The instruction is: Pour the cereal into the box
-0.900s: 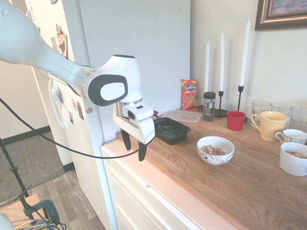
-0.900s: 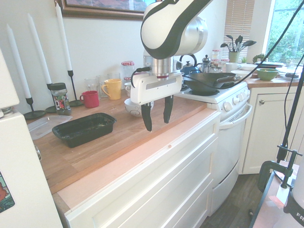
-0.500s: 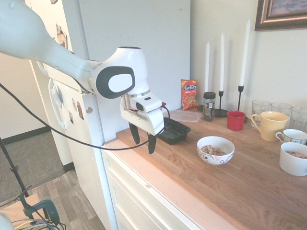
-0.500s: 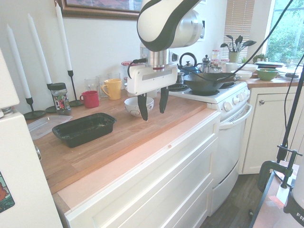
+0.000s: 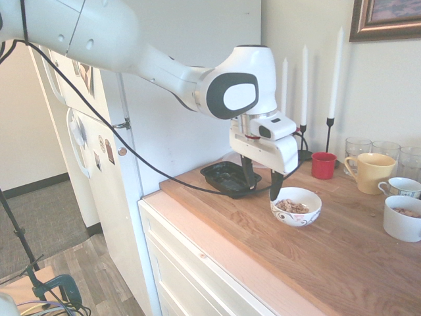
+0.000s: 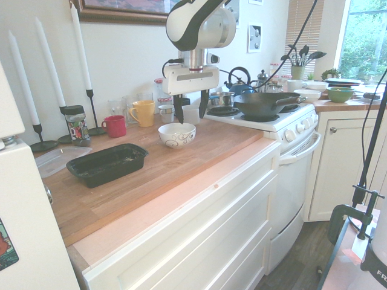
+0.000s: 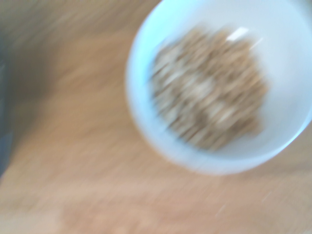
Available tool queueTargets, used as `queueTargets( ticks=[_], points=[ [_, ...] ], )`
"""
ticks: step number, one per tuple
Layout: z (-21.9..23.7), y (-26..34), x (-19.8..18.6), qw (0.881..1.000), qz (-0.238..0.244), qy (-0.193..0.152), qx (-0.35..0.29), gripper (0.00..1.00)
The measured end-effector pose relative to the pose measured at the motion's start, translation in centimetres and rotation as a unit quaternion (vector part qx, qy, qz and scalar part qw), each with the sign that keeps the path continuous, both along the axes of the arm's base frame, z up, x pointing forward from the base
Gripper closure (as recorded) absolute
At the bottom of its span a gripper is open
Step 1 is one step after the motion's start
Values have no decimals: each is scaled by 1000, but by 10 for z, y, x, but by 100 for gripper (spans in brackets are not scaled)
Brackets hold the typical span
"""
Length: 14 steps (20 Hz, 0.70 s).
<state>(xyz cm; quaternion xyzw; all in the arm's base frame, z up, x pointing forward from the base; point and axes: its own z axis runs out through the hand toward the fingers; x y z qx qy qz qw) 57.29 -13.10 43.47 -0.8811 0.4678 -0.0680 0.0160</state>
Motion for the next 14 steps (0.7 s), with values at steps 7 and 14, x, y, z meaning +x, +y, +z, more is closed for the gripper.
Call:
queueTargets(
  ticks=[7,14],
  points=[
    [-11,-59,35,999,-38,-1,24,0],
    [-32,-107,59,995,-59,-6,76,0]
  ],
)
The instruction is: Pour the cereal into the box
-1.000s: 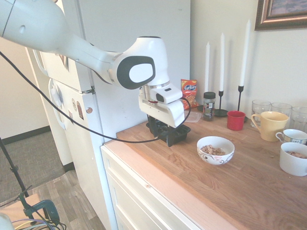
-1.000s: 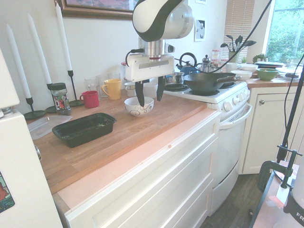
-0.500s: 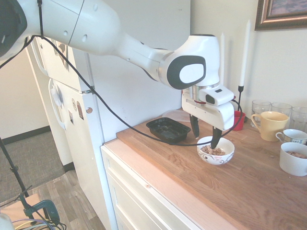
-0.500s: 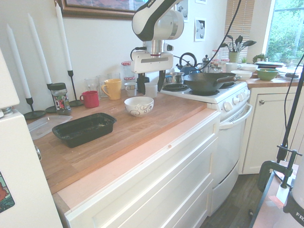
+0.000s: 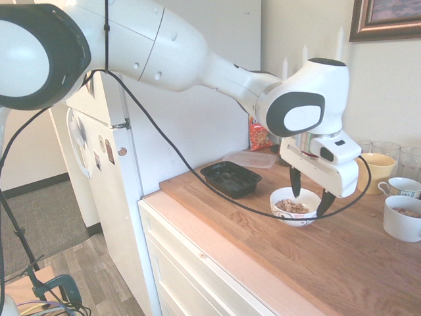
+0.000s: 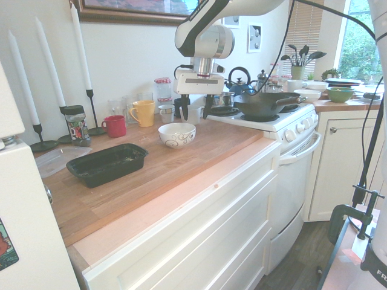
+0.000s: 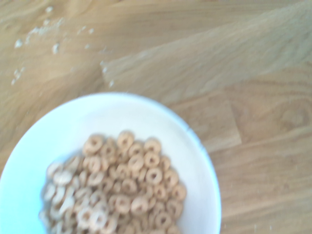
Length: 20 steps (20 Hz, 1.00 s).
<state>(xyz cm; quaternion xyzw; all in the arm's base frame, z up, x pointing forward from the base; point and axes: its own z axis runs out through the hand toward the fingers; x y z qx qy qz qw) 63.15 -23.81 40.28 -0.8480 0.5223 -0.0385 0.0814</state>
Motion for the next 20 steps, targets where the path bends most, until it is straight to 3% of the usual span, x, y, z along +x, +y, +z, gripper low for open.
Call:
queueTargets(
  ticks=[8,20],
  points=[
    [-36,-13,23,999,-1,5,48,0],
    [-74,-7,36,998,8,28,55,0]
  ],
)
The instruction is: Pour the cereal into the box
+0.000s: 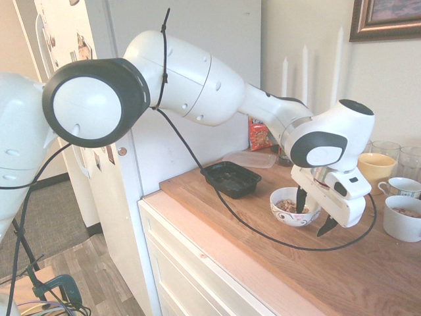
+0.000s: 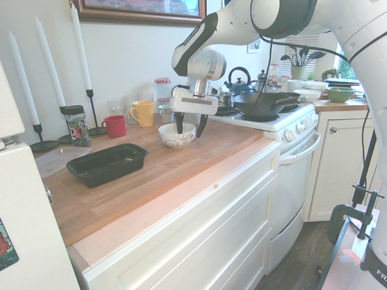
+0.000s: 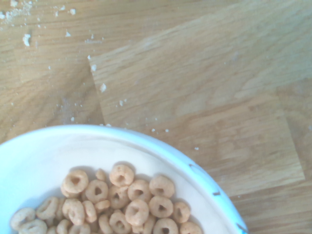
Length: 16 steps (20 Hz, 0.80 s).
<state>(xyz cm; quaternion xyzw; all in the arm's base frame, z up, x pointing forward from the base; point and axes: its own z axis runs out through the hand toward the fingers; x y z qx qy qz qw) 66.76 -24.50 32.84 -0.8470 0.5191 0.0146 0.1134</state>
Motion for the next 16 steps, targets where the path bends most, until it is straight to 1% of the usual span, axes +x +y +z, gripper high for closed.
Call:
queueTargets(
  ticks=[1,16],
  points=[
    [0,0,0,1000,0,0,0,100],
    [-3,6,2,1000,6,1,0,100]
  ],
)
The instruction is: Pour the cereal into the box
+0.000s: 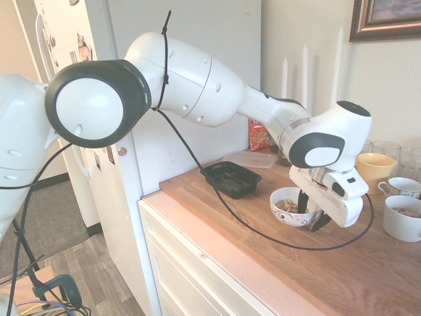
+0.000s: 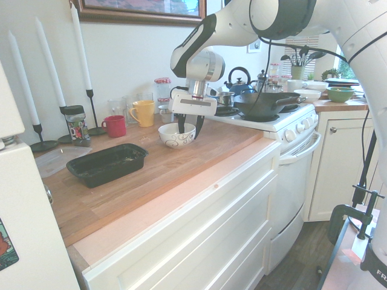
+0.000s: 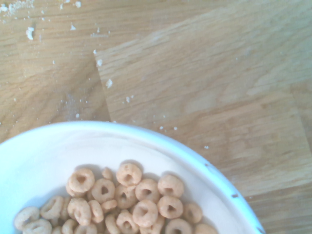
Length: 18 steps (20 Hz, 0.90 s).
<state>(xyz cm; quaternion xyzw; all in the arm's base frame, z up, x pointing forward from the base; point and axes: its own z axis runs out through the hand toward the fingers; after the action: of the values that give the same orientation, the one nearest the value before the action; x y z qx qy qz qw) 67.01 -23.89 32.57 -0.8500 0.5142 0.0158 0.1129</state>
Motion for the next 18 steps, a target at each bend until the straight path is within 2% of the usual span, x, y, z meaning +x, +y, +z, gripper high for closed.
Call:
queueTargets(
  ticks=[18],
  points=[
    [3,1,1,1000,1,-2,1,100]
  ],
)
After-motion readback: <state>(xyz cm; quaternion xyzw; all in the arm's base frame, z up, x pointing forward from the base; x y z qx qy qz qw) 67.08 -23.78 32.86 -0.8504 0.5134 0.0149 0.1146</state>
